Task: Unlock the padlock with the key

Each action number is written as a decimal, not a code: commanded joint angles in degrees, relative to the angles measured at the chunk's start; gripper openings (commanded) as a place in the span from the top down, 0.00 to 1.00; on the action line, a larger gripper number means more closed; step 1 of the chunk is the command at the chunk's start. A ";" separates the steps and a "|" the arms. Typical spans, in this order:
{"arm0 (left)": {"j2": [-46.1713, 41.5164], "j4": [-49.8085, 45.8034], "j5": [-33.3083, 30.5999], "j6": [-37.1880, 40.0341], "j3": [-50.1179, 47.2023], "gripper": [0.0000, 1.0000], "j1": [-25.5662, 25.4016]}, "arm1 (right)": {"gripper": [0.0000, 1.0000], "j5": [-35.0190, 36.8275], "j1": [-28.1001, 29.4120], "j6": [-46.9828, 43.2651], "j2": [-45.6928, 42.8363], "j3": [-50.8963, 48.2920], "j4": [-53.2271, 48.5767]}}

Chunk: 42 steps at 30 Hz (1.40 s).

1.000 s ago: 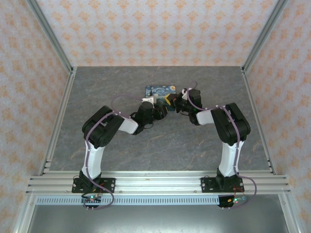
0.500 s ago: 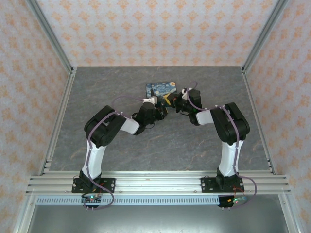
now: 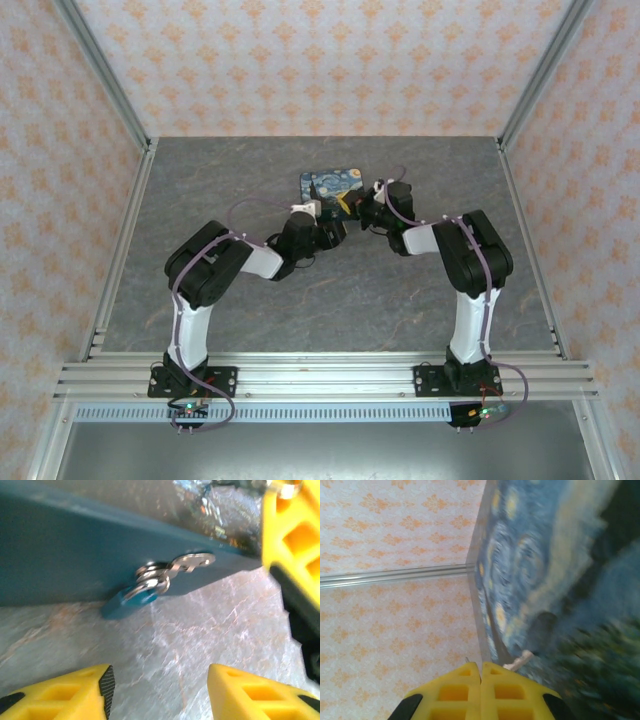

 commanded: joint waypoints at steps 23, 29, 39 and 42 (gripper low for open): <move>-9.49 -10.55 -4.66 4.42 -5.45 0.29 0.80 | 1.00 -5.37 -1.84 -13.09 26.25 51.36 -34.41; -10.11 -11.11 -4.49 4.55 -5.19 0.29 0.70 | 1.00 -5.86 0.58 -22.43 24.77 51.27 -45.67; -12.18 -11.71 -4.05 5.08 -6.30 0.29 0.69 | 1.00 -5.75 3.23 -24.62 18.21 36.10 -42.65; -12.54 -11.21 -3.15 4.90 -6.92 0.29 0.62 | 1.00 -5.42 3.99 -23.56 15.51 30.83 -39.70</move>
